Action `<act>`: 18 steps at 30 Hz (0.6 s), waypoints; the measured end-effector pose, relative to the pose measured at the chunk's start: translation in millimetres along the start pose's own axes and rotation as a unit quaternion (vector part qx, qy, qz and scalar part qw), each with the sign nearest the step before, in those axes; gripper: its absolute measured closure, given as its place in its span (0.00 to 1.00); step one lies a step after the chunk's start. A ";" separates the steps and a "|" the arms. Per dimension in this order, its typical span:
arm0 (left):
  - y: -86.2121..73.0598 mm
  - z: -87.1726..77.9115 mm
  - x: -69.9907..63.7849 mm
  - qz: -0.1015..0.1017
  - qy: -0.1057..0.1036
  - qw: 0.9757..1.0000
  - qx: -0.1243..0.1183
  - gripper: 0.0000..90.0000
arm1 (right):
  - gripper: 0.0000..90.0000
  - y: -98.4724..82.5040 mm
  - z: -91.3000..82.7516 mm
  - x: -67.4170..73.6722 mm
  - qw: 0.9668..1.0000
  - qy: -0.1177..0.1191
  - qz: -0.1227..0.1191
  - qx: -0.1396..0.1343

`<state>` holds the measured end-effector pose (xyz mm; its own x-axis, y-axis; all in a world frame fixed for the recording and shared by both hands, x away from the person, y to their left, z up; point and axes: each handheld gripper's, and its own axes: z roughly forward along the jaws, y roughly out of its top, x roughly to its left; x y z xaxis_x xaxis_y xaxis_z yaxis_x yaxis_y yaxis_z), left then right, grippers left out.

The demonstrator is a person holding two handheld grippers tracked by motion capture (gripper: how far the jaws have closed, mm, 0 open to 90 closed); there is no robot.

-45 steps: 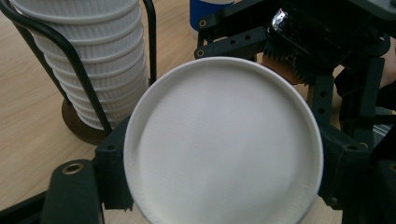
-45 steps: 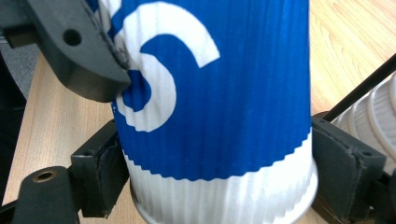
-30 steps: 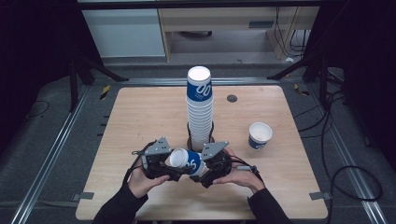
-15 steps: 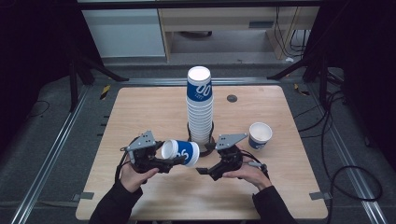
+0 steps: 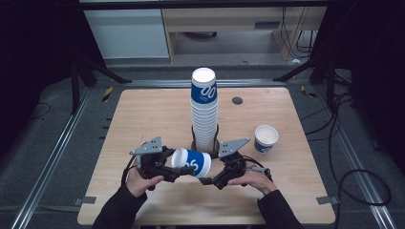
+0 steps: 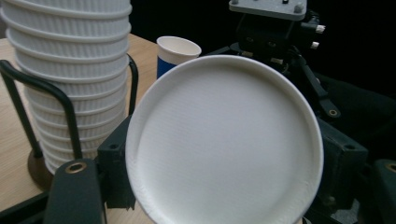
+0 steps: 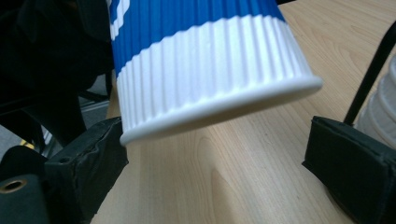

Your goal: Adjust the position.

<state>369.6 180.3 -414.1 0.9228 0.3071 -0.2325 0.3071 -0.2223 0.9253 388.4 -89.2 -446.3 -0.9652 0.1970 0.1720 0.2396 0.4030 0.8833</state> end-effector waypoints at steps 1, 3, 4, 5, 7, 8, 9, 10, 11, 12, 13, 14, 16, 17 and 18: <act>-0.1 0.7 -0.7 0.002 -0.006 1.000 0.000 0.27 | 0.07 0.1 0.1 0.2 1.000 0.003 0.000 -0.001; -0.2 2.6 -2.8 0.007 -0.013 1.000 0.002 0.27 | 0.06 0.3 0.5 0.9 1.000 0.009 0.000 -0.003; -0.2 3.5 -3.6 0.009 -0.016 1.000 0.004 0.27 | 0.07 0.3 0.7 1.2 1.000 0.015 0.001 -0.005; -0.3 4.2 -4.1 0.011 -0.018 1.000 0.005 0.27 | 0.07 0.4 1.1 1.7 1.000 0.018 -0.001 -0.005; -0.9 6.2 -5.5 0.013 -0.026 1.000 0.007 0.27 | 0.07 0.7 1.8 3.1 0.999 0.031 0.001 -0.010; -0.9 6.7 -6.0 0.015 -0.028 0.999 0.009 0.27 | 0.07 0.9 2.6 3.6 0.999 0.036 0.001 -0.013; -1.1 7.4 -6.7 0.016 -0.029 0.999 0.011 0.27 | 0.08 1.2 2.9 3.9 0.999 0.037 0.001 -0.013; -1.1 7.7 -7.2 0.017 -0.031 0.999 0.012 0.27 | 0.09 1.3 3.5 4.4 0.999 0.041 0.000 -0.012; -1.1 8.0 -7.5 0.019 -0.033 0.999 0.013 0.27 | 0.11 1.0 4.1 4.6 0.999 0.046 0.001 -0.011; -1.2 8.2 -7.6 0.020 -0.033 0.999 0.013 0.27 | 0.12 0.6 4.6 4.8 0.999 0.050 0.002 -0.011; -1.2 8.2 -7.6 0.021 -0.032 0.999 0.014 0.27 | 0.14 0.4 4.9 5.0 0.999 0.052 0.001 -0.010; -1.3 8.0 -7.1 0.020 -0.033 0.999 0.014 0.27 | 0.15 0.3 5.1 5.3 0.999 0.052 -0.002 -0.011; -1.3 7.4 -6.0 0.017 -0.035 0.999 0.015 0.27 | 0.16 0.2 5.1 5.0 0.999 0.052 -0.001 -0.013; -1.3 7.4 -6.0 0.016 -0.034 0.999 0.014 0.27 | 0.16 0.2 4.7 4.8 0.998 0.054 0.000 -0.014; -1.3 7.5 -5.9 0.015 -0.035 0.999 0.015 0.27 | 0.17 0.2 4.7 4.9 0.999 0.052 -0.001 -0.015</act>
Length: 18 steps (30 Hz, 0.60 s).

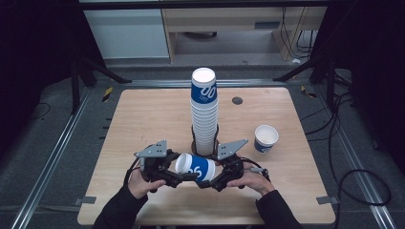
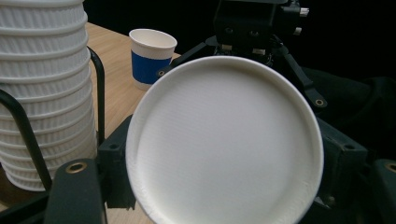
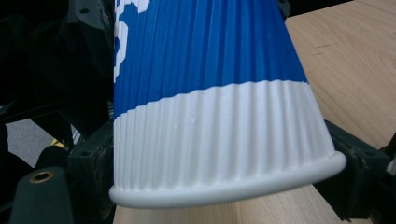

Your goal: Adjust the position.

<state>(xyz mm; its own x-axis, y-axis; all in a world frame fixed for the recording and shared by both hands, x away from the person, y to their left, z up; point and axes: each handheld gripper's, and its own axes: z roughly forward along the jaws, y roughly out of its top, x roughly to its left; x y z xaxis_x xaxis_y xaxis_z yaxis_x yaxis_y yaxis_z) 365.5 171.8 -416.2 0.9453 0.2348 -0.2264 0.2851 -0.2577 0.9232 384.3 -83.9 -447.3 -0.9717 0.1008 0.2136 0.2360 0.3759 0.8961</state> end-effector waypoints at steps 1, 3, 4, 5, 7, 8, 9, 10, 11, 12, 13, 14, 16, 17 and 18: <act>0.0 0.2 0.1 -0.002 0.000 1.000 0.002 0.27 | 0.17 0.1 -0.2 0.1 1.000 0.000 -0.001 0.001; -0.1 0.3 0.0 -0.002 0.001 1.000 0.002 0.27 | 0.18 0.0 -0.4 0.2 1.000 -0.002 -0.002 0.003; -0.1 0.3 0.1 -0.002 0.001 1.000 0.003 0.27 | 0.18 0.1 -0.6 0.3 1.000 -0.003 -0.002 0.004; 0.0 0.1 0.1 -0.003 0.002 1.000 0.003 0.26 | 0.18 0.2 -0.9 0.7 1.000 -0.005 -0.005 0.005; 0.3 -0.7 0.6 -0.005 0.002 1.000 0.003 0.24 | 0.18 0.5 -1.5 1.0 1.000 -0.007 -0.007 0.005; 0.6 -1.3 0.9 -0.006 0.003 1.000 0.003 0.23 | 0.18 0.8 -2.3 1.2 1.000 -0.010 -0.010 0.008; 0.8 -1.8 1.2 -0.008 0.002 1.000 0.004 0.22 | 0.18 0.8 -2.9 1.3 1.000 -0.011 -0.012 0.009; 1.0 -3.0 1.4 -0.007 0.003 1.000 0.003 0.21 | 0.19 0.6 -3.5 1.3 1.000 -0.013 -0.013 0.010; 1.4 -4.3 1.6 -0.006 0.005 1.000 0.004 0.21 | 0.19 0.3 -4.4 1.1 1.000 -0.016 -0.015 0.012; 1.8 -5.5 1.9 -0.008 0.004 1.000 0.004 0.21 | 0.19 0.1 -5.0 1.0 1.000 -0.019 -0.017 0.014; 2.1 -6.6 2.0 -0.007 0.005 1.000 0.004 0.21 | 0.18 0.0 -5.8 0.7 1.000 -0.021 -0.018 0.014; 2.6 -8.3 2.2 -0.006 0.008 1.000 0.004 0.21 | 0.18 -0.1 -6.3 0.5 0.999 -0.023 -0.019 0.015; 2.9 -9.8 2.5 -0.007 0.008 1.000 0.005 0.20 | 0.18 -0.4 -8.5 -0.1 0.999 -0.031 -0.021 0.018; 3.2 -11.2 2.8 -0.005 0.010 1.000 0.009 0.20 | 0.18 -0.5 -9.4 -0.4 0.999 -0.037 -0.024 0.021; 2.8 -13.5 3.5 -0.002 0.017 1.000 0.024 0.20 | 0.18 -0.6 -10.5 -0.8 0.998 -0.042 -0.026 0.026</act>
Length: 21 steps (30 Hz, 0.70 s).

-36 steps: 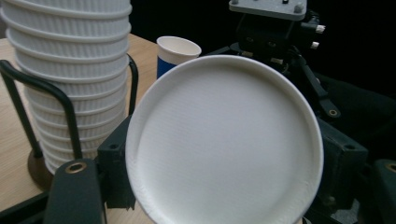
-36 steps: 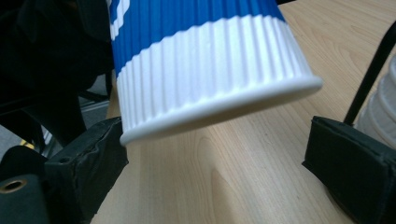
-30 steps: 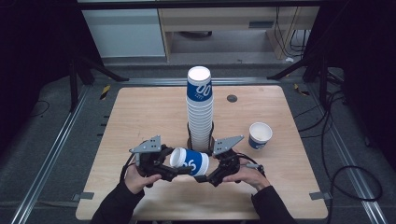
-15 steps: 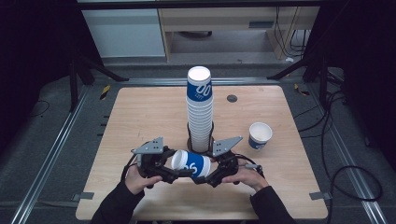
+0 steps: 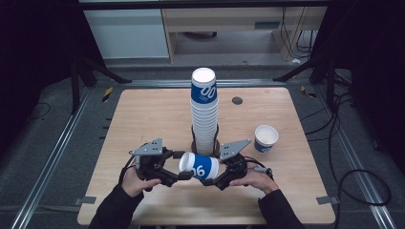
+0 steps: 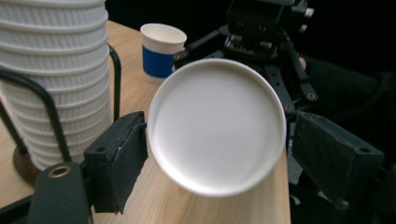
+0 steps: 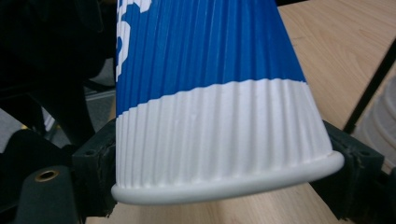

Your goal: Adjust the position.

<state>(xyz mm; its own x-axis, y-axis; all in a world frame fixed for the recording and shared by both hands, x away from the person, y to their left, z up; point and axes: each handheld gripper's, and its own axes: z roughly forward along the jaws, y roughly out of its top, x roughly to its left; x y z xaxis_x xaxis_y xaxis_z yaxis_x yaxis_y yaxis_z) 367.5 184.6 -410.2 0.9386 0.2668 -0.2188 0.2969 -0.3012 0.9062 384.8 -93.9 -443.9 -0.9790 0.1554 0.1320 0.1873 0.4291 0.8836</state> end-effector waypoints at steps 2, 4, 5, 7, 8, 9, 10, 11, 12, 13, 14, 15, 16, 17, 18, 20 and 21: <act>-2.1 -0.5 1.2 0.001 0.011 1.000 0.015 0.18 | 0.18 -0.2 -1.3 -0.2 1.000 -0.013 -0.007 0.012; -4.7 0.8 2.6 -0.001 0.014 0.999 0.032 0.18 | 0.18 -0.8 -1.4 0.3 0.999 -0.024 -0.016 0.027; -6.0 1.9 3.0 0.000 0.017 0.999 0.041 0.17 | 0.18 -1.1 -1.0 0.4 0.999 -0.025 -0.018 0.031; -9.0 5.5 3.3 -0.002 0.013 0.998 0.054 0.17 | 0.18 -2.2 1.9 1.0 0.998 -0.037 -0.030 0.052; -9.0 5.5 3.3 -0.002 0.013 0.998 0.054 0.17 | 0.18 -2.9 3.7 1.5 0.997 -0.040 -0.034 0.062; -11.6 10.2 3.2 -0.003 0.012 0.997 0.071 0.17 | 0.18 -3.7 5.8 1.9 0.996 -0.041 -0.038 0.069; -11.6 10.2 3.2 -0.003 0.012 0.997 0.071 0.17 | 0.18 -3.7 5.8 1.9 0.996 -0.041 -0.038 0.069; -13.3 13.5 3.0 0.000 0.015 0.996 0.085 0.17 | 0.18 -4.4 8.2 2.6 0.995 -0.040 -0.041 0.077; -14.8 16.2 2.9 0.000 0.016 0.996 0.093 0.17 | 0.18 -5.1 11.0 3.4 0.994 -0.040 -0.048 0.087; -16.8 19.9 2.7 0.000 0.012 0.994 0.105 0.17 | 0.18 -5.6 15.1 5.3 0.993 -0.038 -0.054 0.100; -18.3 22.9 2.2 0.001 0.009 0.994 0.111 0.17 | 0.18 -5.8 17.0 6.3 0.992 -0.037 -0.056 0.105; -19.1 24.9 1.9 0.002 0.007 0.993 0.118 0.17 | 0.18 -5.9 19.7 8.1 0.991 -0.037 -0.063 0.116; -19.9 26.8 1.4 0.002 0.004 0.992 0.125 0.17 | 0.18 -5.9 22.1 9.5 0.990 -0.033 -0.067 0.121; -20.8 28.5 0.9 0.004 0.003 0.992 0.130 0.17 | 0.18 -5.9 24.0 10.8 0.989 -0.031 -0.072 0.125; -21.6 29.8 0.5 0.004 0.002 0.991 0.135 0.18 | 0.18 -5.8 25.5 12.0 0.989 -0.027 -0.074 0.129; -22.9 31.3 0.2 0.007 -0.003 0.990 0.142 0.21 | 0.18 -5.4 27.2 13.7 0.988 -0.024 -0.080 0.132; -23.3 31.8 0.0 0.007 -0.007 0.990 0.143 0.23 | 0.18 -5.2 27.2 14.1 0.988 -0.023 -0.081 0.132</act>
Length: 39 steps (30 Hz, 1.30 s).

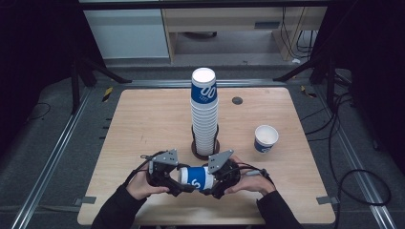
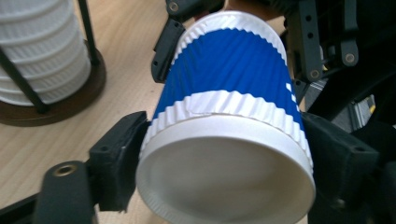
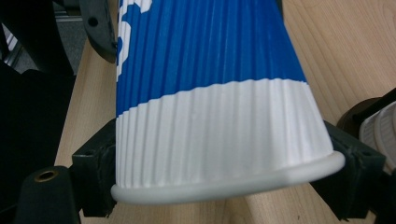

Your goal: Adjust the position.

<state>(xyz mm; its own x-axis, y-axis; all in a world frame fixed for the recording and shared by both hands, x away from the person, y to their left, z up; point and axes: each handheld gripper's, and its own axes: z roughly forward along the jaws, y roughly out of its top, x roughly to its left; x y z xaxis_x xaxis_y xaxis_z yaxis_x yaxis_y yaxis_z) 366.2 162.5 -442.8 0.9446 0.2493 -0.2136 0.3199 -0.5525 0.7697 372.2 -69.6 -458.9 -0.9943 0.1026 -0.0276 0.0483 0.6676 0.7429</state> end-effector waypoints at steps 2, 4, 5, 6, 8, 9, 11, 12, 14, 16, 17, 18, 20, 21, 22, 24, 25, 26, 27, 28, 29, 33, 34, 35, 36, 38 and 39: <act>0.2 0.5 -0.2 0.004 -0.002 1.000 0.003 0.26 | 0.18 0.0 -0.2 -0.3 1.000 -0.002 -0.002 0.000; -0.1 0.5 -0.2 0.005 -0.003 1.000 0.003 0.27 | 0.18 -0.4 -0.5 -0.1 1.000 -0.001 -0.001 0.001; -0.1 0.3 -0.2 0.004 -0.003 1.000 0.003 0.27 | 0.17 -0.5 -0.5 0.2 1.000 -0.001 -0.001 0.002; -0.2 0.3 -0.2 0.003 -0.005 1.000 0.004 0.27 | 0.17 -0.5 -0.3 0.1 1.000 0.000 -0.001 0.001; -0.2 0.6 -0.4 0.006 -0.004 1.000 0.004 0.27 | 0.16 -0.9 0.2 0.3 1.000 0.001 0.001 0.001; -0.1 0.5 -0.3 0.008 -0.003 1.000 0.005 0.27 | 0.16 -1.0 0.4 0.2 1.000 0.001 0.000 0.001; 0.1 -0.1 -0.5 0.009 -0.001 1.000 0.002 0.27 | 0.15 -1.2 0.3 -0.1 1.000 0.002 0.003 -0.001; 0.1 -0.8 -0.4 0.009 0.001 1.000 0.002 0.27 | 0.14 -1.0 -0.1 -0.4 1.000 0.000 0.003 -0.003; 0.3 -3.3 0.3 0.009 0.005 1.000 -0.002 0.27 | 0.10 -0.6 -2.3 -2.1 1.000 0.000 0.008 -0.011; 0.7 -7.2 1.6 0.011 0.012 1.000 -0.010 0.27 | 0.09 -0.2 -7.3 -3.2 1.000 -0.003 0.016 -0.024; 1.0 -10.0 2.3 0.009 0.015 1.000 -0.017 0.27 | 0.09 -0.1 -9.6 -4.1 0.999 -0.007 0.017 -0.029; 1.5 -14.2 3.4 0.007 0.019 1.000 -0.024 0.27 | 0.09 0.0 -13.3 -5.6 0.999 -0.012 0.021 -0.037; 1.8 -20.9 5.4 0.006 0.032 0.999 -0.041 0.27 | 0.08 -0.2 -22.9 -9.5 0.997 -0.025 0.034 -0.062; 1.8 -24.2 6.6 0.005 0.037 0.998 -0.052 0.27 | 0.08 -0.4 -27.8 -11.1 0.996 -0.029 0.042 -0.073; 1.7 -26.4 7.4 0.003 0.041 0.997 -0.061 0.27 | 0.08 -0.7 -32.7 -12.9 0.995 -0.033 0.048 -0.085; 1.2 -32.3 10.3 -0.002 0.050 0.995 -0.090 0.27 | 0.08 -2.1 -41.1 -16.0 0.991 -0.038 0.061 -0.110; 0.8 -34.2 11.3 -0.003 0.053 0.993 -0.104 0.27 | 0.08 -3.1 -44.4 -17.6 0.990 -0.037 0.068 -0.122; 0.3 -35.6 12.1 -0.005 0.053 0.991 -0.119 0.27 | 0.08 -4.1 -46.9 -19.1 0.988 -0.038 0.073 -0.131; -0.1 -36.3 12.5 -0.006 0.052 0.990 -0.132 0.27 | 0.08 -5.0 -48.6 -20.5 0.986 -0.040 0.079 -0.141; -0.4 -36.7 12.5 -0.005 0.053 0.988 -0.143 0.27 | 0.08 -6.0 -49.8 -21.9 0.984 -0.038 0.086 -0.150; -0.6 -36.5 12.2 -0.006 0.051 0.987 -0.150 0.27 | 0.08 -6.9 -50.3 -23.0 0.982 -0.038 0.091 -0.159; -0.4 -33.3 10.1 -0.004 0.044 0.985 -0.168 0.27 | 0.08 -9.0 -48.9 -24.6 0.979 -0.026 0.101 -0.173; -0.1 -31.3 8.6 -0.004 0.036 0.984 -0.173 0.27 | 0.08 -9.0 -48.0 -24.3 0.979 -0.021 0.102 -0.173; -0.1 -31.3 8.6 -0.004 0.036 0.984 -0.173 0.27 | 0.08 -9.0 -48.0 -24.3 0.979 -0.021 0.102 -0.173; 0.1 -30.6 8.0 -0.003 0.035 0.984 -0.174 0.27 | 0.08 -8.6 -46.3 -23.5 0.979 -0.011 0.100 -0.175; 0.7 -28.4 6.1 0.000 0.029 0.985 -0.173 0.27 | 0.08 -8.2 -45.6 -23.1 0.979 -0.002 0.100 -0.178; 1.6 -26.6 3.9 0.004 0.023 0.984 -0.176 0.27 | 0.08 -7.5 -45.2 -22.1 0.978 0.011 0.099 -0.185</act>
<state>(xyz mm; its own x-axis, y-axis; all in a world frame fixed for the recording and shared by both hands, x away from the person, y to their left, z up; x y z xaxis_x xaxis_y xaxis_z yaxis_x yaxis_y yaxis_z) 368.4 183.8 -426.4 0.9400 0.2860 -0.1858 0.2599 -0.2477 0.9333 389.6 -110.2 -433.6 -0.9709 0.1846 0.1527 0.2068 0.3243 0.9231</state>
